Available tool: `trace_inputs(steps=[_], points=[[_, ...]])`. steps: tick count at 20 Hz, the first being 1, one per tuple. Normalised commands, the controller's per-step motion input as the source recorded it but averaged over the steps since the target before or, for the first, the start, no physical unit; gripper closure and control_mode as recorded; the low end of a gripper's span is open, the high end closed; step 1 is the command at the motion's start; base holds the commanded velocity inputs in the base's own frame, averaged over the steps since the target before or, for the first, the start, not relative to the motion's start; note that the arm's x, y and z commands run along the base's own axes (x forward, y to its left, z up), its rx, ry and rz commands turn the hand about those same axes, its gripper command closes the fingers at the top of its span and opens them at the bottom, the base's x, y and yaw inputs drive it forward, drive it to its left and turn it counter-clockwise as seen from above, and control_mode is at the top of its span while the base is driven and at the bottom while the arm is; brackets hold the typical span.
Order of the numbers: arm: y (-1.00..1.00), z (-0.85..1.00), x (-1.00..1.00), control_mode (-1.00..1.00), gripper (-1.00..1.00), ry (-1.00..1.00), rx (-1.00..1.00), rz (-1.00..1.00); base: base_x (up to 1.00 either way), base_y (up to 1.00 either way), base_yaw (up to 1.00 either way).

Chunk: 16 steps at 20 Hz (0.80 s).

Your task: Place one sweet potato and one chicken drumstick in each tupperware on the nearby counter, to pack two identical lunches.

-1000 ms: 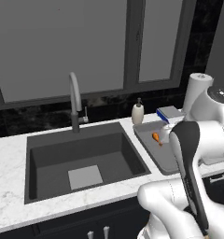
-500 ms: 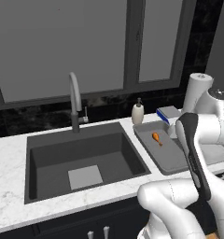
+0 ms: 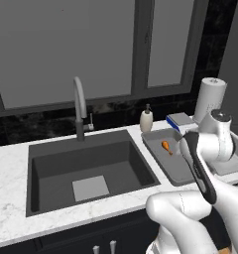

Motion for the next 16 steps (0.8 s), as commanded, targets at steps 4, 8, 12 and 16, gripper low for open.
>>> trace_inputs(steps=[4,8,12,16], points=[[-0.11,-0.53,0.38,-1.0,1.0,0.0,0.0,0.1,0.0,0.0,0.0],[-0.04,-0.41,0.16,-1.0,1.0,0.04,0.0,0.06,0.0,0.0,0.0],[0.01,-0.22,0.12,-1.0,-1.0,0.13,0.0,0.05,0.0,0.0,0.0],[0.01,0.0,0.01,-1.0,-1.0,0.03,0.0,0.0,0.0,0.0,0.0]])
